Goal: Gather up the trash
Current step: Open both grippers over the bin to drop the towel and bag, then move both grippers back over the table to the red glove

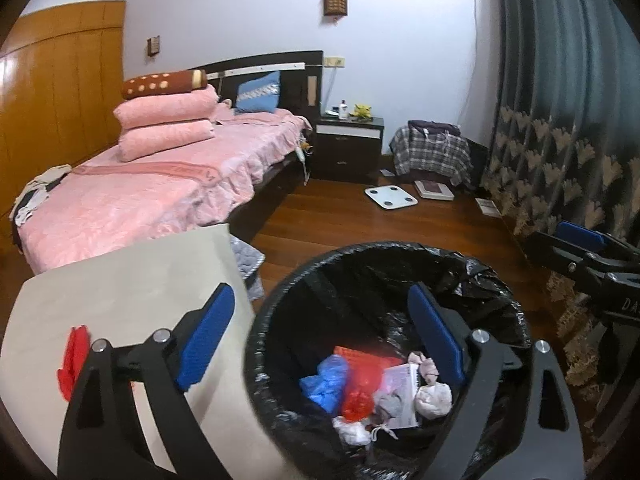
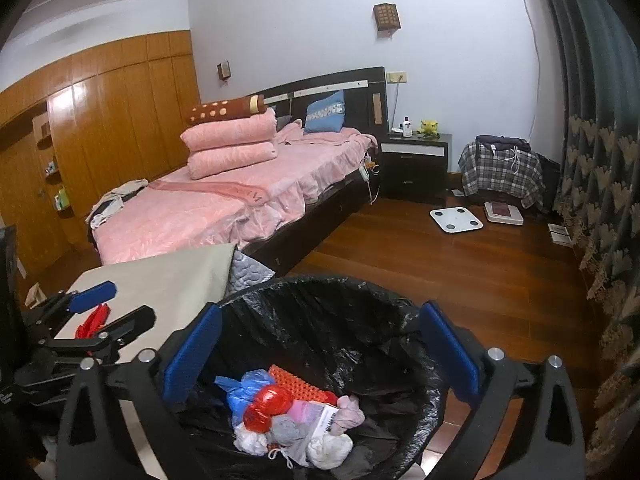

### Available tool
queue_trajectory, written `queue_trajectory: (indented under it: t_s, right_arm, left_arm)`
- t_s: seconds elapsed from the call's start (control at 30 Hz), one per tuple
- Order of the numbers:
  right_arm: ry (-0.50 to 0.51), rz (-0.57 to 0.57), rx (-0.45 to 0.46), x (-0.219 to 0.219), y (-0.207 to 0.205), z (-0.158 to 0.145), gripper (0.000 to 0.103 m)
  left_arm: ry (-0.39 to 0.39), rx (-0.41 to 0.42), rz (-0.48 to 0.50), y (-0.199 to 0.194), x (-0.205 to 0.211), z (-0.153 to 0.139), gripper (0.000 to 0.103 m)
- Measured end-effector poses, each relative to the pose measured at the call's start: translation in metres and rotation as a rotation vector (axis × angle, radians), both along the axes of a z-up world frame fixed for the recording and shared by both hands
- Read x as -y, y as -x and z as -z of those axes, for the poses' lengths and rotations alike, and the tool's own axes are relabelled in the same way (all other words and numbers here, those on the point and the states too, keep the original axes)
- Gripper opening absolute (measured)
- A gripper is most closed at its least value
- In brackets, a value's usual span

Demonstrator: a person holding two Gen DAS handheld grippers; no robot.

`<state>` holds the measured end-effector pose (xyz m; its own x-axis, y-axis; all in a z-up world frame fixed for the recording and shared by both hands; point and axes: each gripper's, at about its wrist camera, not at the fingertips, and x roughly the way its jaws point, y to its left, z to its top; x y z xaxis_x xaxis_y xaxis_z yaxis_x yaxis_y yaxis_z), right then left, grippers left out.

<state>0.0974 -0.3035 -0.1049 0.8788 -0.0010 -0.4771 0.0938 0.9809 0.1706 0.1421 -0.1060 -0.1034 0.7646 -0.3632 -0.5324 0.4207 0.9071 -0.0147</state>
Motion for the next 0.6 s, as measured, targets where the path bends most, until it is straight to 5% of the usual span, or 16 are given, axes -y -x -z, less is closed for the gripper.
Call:
queue_trajectory:
  t_s: [0.6]
  right_arm:
    - [-0.014, -0.218, 0.013, -0.111, -0.026, -0.004, 0.097]
  left_arm:
    - [-0.006, 0.047, -0.299, 0.02, -0.142, -0.015, 0.088]
